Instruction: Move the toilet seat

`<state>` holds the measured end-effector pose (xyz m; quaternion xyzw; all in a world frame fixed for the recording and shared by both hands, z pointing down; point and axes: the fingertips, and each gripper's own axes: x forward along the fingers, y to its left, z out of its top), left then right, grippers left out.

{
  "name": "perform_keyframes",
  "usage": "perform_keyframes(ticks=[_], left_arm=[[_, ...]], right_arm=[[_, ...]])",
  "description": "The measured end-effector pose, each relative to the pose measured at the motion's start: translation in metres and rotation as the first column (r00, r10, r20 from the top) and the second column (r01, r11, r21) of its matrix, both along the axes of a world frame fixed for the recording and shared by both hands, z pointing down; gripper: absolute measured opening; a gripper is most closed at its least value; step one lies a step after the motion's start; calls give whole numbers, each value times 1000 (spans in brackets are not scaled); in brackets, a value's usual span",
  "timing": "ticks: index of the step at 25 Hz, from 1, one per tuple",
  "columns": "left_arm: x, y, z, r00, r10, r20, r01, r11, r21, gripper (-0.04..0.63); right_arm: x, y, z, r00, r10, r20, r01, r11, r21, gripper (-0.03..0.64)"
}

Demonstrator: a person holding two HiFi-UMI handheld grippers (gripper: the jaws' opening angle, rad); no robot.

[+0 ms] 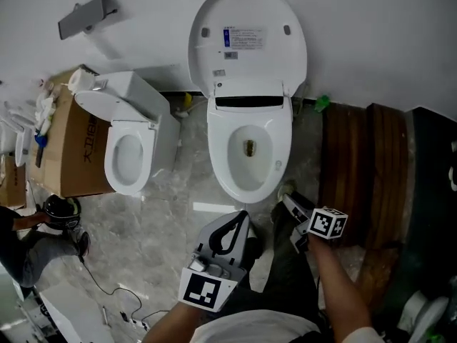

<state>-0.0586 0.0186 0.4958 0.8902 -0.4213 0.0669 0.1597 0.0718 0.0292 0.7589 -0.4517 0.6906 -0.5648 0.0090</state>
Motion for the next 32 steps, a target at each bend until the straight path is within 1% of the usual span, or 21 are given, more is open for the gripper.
perform_keyframes(ticks=[3, 7, 10, 14, 19, 23, 27, 28, 29, 32], left_arm=[[8, -17, 40, 1000, 4, 20, -3, 999, -45, 3], [25, -31, 87, 999, 11, 32, -9, 996, -86, 3], [37, -33, 116, 999, 27, 42, -22, 993, -116, 3], [44, -33, 146, 997, 47, 60, -38, 988, -147, 3], [44, -29, 175, 995, 65, 78, -52, 985, -164, 3], [40, -23, 190, 993, 73, 95, -55, 982, -178, 3], [31, -22, 195, 992, 62, 108, -42, 983, -181, 3], [28, -22, 194, 992, 58, 109, -37, 983, -180, 3], [26, -22, 193, 993, 54, 109, -34, 984, -178, 3], [21, -22, 185, 994, 44, 103, -26, 986, -163, 3]], right_arm=[[3, 0, 76, 1000, 14, 13, -13, 995, -95, 213], [8, 2, 165, 999, 39, 22, -34, 978, -204, 219], [4, 6, 212, 998, 43, 40, -32, 965, -260, 219], [-9, 9, 258, 999, 7, 42, 6, 953, -302, 227], [-18, 5, 291, 996, 35, 86, -6, 947, -322, 255], [-28, 0, 301, 987, 77, 142, -26, 944, -330, 256], [-31, -3, 302, 985, 110, 136, -56, 934, -353, 255], [-32, -3, 300, 984, 115, 139, -59, 932, -358, 238], [-33, -3, 297, 982, 120, 145, -60, 930, -362, 184], [-32, -1, 291, 979, 116, 166, -47, 929, -367, 183]])
